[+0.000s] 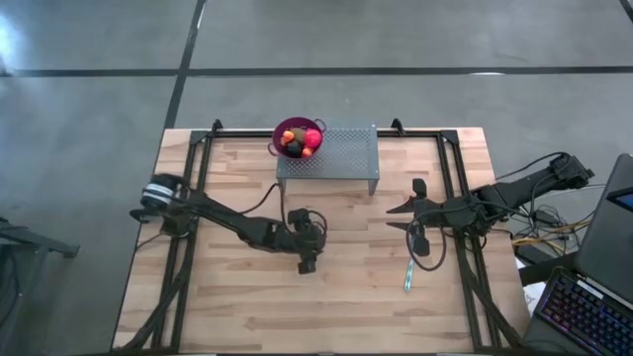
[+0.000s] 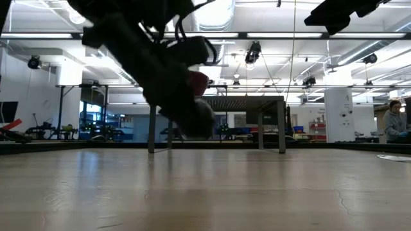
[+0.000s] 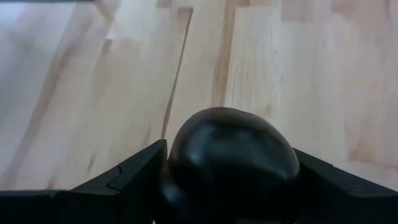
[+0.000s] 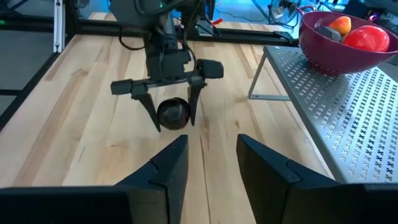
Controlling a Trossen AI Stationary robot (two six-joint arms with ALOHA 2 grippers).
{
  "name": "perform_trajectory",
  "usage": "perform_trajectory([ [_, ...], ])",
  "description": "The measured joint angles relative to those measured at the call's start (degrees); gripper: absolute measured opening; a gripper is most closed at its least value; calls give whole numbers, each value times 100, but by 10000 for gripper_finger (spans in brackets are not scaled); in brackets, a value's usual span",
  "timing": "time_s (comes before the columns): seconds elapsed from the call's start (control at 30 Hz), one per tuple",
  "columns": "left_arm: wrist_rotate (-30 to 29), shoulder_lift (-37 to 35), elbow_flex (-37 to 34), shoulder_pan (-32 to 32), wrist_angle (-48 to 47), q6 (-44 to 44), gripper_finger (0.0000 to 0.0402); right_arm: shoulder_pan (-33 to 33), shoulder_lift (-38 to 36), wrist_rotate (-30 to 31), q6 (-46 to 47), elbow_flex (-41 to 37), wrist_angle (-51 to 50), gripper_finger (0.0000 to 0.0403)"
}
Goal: Pick & Place Fruit
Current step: Put the black plum into the purple strainer bowl on the shelf
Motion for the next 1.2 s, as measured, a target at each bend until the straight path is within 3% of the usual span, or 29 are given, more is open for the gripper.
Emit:
perform_trajectory([
  [0.2,4,-397,258,-12,-770,-74,281,2,0,0,1,0,2,112],
  [0.5,-4,-1084,655,-76,-2820,-476,281,2,0,-2,-2,-2,2,85],
  [0.67,-438,-1499,723,-74,-3304,-505,281,2,0,-2,-5,-2,3,70],
  [0.83,-1304,-1919,752,-74,-3125,-501,281,2,0,-2,2,-2,3,57],
  [1.0,-2075,-2254,845,-72,-2313,-258,281,2,0,-2,3,-2,3,47],
  [1.2,-2744,-2494,845,-65,-588,1259,282,0,0,-2,-4,-2,7,44],
])
